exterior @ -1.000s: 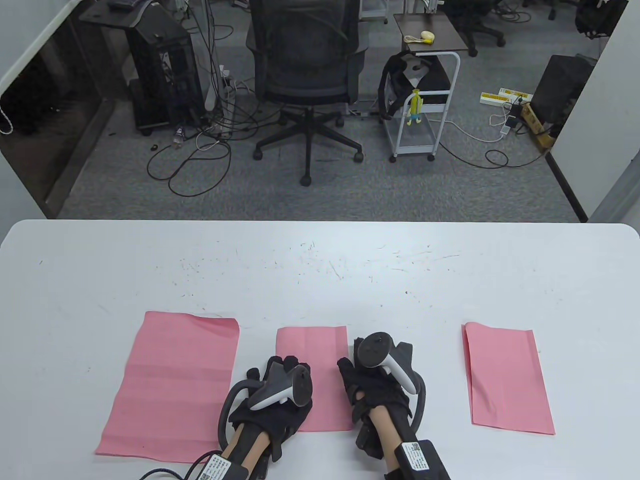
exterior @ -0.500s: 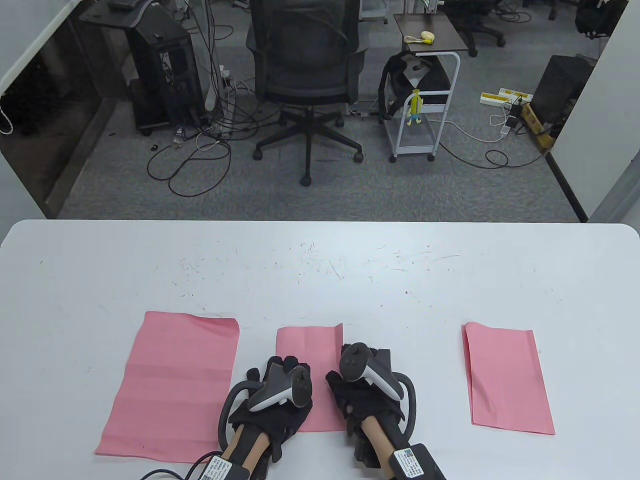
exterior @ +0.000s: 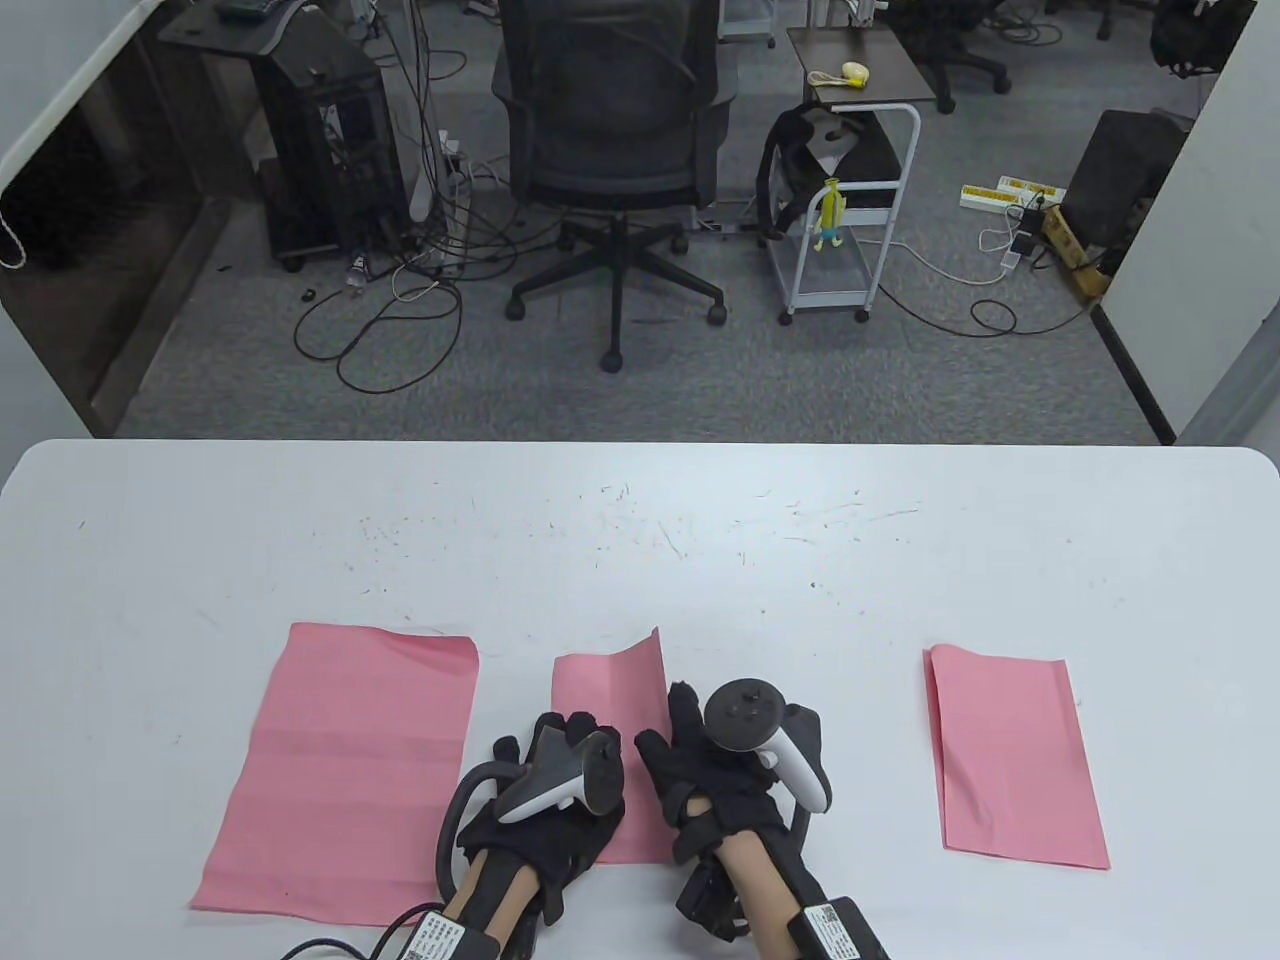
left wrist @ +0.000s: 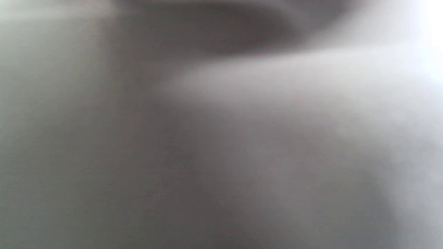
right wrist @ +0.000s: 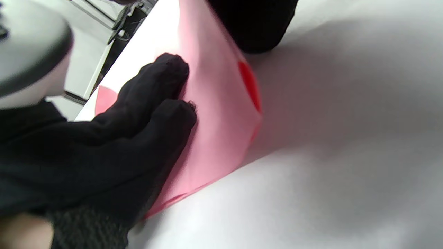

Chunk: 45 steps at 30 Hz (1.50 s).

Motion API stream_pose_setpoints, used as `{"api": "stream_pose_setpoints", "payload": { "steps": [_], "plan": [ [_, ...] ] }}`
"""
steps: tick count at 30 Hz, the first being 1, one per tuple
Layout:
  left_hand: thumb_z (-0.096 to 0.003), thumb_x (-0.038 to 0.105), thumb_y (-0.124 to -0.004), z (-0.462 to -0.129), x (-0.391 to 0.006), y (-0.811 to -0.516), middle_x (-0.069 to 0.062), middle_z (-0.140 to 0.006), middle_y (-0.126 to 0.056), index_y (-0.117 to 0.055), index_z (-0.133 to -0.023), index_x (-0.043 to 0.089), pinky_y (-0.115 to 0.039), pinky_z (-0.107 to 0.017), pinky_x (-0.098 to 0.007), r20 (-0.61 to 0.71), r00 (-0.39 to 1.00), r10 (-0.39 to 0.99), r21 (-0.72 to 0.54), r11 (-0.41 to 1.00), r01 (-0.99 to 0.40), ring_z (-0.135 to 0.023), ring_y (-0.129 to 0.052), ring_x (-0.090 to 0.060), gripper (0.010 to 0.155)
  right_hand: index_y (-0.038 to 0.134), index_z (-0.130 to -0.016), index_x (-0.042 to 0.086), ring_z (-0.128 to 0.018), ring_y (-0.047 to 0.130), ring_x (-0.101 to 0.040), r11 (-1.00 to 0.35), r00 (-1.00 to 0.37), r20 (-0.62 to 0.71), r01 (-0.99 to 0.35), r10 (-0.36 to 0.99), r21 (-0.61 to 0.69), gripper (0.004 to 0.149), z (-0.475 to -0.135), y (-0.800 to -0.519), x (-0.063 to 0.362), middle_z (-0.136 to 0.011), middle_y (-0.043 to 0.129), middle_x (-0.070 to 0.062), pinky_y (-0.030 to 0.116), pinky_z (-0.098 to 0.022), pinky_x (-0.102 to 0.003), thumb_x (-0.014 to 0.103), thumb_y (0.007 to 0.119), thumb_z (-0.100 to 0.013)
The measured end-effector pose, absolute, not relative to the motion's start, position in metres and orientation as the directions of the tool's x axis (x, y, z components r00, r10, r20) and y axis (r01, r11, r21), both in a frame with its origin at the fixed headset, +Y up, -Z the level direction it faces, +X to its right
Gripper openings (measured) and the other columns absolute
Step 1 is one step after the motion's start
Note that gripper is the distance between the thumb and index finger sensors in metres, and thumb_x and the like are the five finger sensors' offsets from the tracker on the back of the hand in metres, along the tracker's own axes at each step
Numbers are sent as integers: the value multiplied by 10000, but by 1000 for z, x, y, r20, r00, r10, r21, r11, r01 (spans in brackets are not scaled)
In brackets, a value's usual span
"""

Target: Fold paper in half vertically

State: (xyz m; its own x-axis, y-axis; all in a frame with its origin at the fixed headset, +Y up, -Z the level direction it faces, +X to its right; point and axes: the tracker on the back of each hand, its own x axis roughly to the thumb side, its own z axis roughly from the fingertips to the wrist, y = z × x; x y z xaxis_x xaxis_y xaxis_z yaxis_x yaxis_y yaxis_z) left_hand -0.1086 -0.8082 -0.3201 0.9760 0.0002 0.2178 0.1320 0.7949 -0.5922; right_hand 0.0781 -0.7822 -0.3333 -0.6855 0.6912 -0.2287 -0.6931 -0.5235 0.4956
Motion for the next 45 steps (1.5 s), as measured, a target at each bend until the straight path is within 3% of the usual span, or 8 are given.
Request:
{"api": "stream_pose_setpoints", "payload": {
  "steps": [4, 8, 17, 28, 39, 41, 45],
  "plan": [
    [-520, 631, -330, -321, -109, -808, 64, -1197, 109, 60, -1100, 373, -130, -824, -655, 217, 976, -3, -595, 792, 135, -1131, 56, -291, 745, 425, -1051, 154, -572, 1002, -82, -595, -738, -257, -662, 624, 456, 660, -335, -786, 82, -858, 852, -7, 863, -399, -298, 392, 727, -514],
    [-519, 636, -335, -321, -109, -807, 69, -1202, 98, 50, -1105, 379, -147, -834, -648, 217, 976, -18, -591, 794, 145, -1139, 40, -285, 746, 521, -1027, 172, -468, 1020, -15, -656, -779, -264, -623, 568, 426, 605, -335, -788, 81, -785, 894, 63, 883, -333, -247, 349, 760, -500],
    [-529, 644, -391, -324, -108, -799, 82, -1245, 4, -39, -1136, 402, -192, -850, -639, 206, 978, -25, -563, 815, 139, -1178, -49, -272, 743, 554, -1017, 186, -460, 1023, -5, -647, -768, -265, -636, 583, 420, 584, -335, -789, 83, -779, 901, 69, 886, -328, -241, 347, 765, -497],
    [-527, 658, -401, -316, -110, -728, 68, -1265, 16, -34, -1150, 410, -170, -848, -645, 186, 977, 103, -346, 938, -33, -1181, -4, -291, 765, 554, -1017, 187, -463, 1019, -2, -646, -768, -259, -635, 585, 424, 580, -335, -789, 83, -783, 895, 73, 882, -331, -237, 349, 761, -500],
    [-527, 664, -400, -315, -112, -721, 66, -1265, 25, -28, -1149, 413, -166, -846, -648, 183, 976, 114, -327, 944, -49, -1180, 4, -293, 767, 578, -1009, 192, -471, 1032, -17, -619, -746, -265, -658, 611, 429, 567, -335, -788, 86, -782, 907, 65, 890, -336, -248, 346, 767, -497],
    [-526, 665, -400, -314, -112, -719, 65, -1264, 26, -27, -1148, 414, -167, -847, -647, 188, 976, 110, -321, 946, -45, -1179, 3, -294, 768, 622, -992, 200, -470, 1049, -45, -611, -736, -266, -670, 623, 422, 545, -336, -782, 92, -776, 929, 46, 899, -350, -274, 336, 783, -489],
    [-526, 664, -400, -312, -118, -711, 64, -1265, 24, -28, -1149, 412, -169, -846, -648, 188, 972, 142, -298, 951, -81, -1180, 2, -296, 768, 670, -968, 243, -467, 1055, -64, -613, -680, -233, -730, 695, 302, 511, -335, -745, 124, -768, 945, 53, 897, -360, -296, 329, 797, -481]
  ]
}}
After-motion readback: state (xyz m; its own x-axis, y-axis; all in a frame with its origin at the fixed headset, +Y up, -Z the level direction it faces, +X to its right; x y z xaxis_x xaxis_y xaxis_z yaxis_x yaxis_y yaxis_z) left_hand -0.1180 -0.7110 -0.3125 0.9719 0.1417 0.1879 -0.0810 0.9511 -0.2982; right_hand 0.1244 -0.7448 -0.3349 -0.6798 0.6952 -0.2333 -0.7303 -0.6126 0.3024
